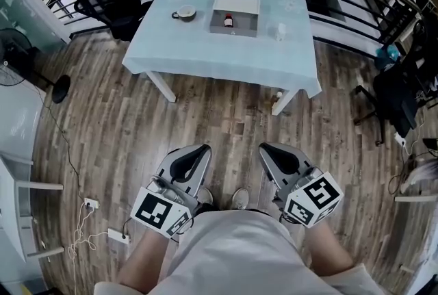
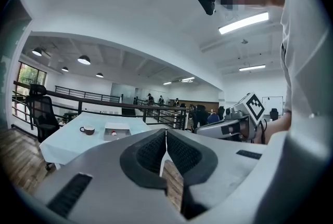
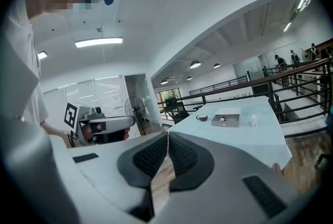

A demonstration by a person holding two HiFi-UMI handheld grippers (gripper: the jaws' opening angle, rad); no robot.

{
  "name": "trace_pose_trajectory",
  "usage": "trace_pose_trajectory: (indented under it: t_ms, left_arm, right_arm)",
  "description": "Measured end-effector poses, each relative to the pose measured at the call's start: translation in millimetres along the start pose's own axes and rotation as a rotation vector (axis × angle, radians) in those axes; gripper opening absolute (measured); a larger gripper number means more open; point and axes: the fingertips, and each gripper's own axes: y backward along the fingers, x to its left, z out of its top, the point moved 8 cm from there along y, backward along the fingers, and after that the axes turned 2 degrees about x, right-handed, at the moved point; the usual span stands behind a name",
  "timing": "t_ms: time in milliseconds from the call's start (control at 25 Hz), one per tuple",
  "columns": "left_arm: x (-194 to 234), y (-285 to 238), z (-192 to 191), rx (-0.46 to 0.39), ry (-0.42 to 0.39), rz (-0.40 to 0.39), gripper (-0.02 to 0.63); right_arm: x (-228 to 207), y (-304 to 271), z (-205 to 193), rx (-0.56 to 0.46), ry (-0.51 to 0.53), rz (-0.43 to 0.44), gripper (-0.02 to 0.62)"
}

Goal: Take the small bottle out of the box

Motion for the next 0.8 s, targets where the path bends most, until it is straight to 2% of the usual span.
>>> trace_pose_trajectory:
  t_ms: [400, 800]
  left_arm:
    - [-5.4, -15.0, -2.3, 0.010, -0.002, 0.026, 0.023]
    - [12.1, -36.8, -3.6, 0.014, 0.005, 0.038, 0.023]
  right_arm:
    - [-24.5, 8.4, -8.8, 0.020, -0.007, -0.005, 0.023]
    - [-50.1, -8.9, -4.3, 0.024, -0.026, -0.006, 0.023]
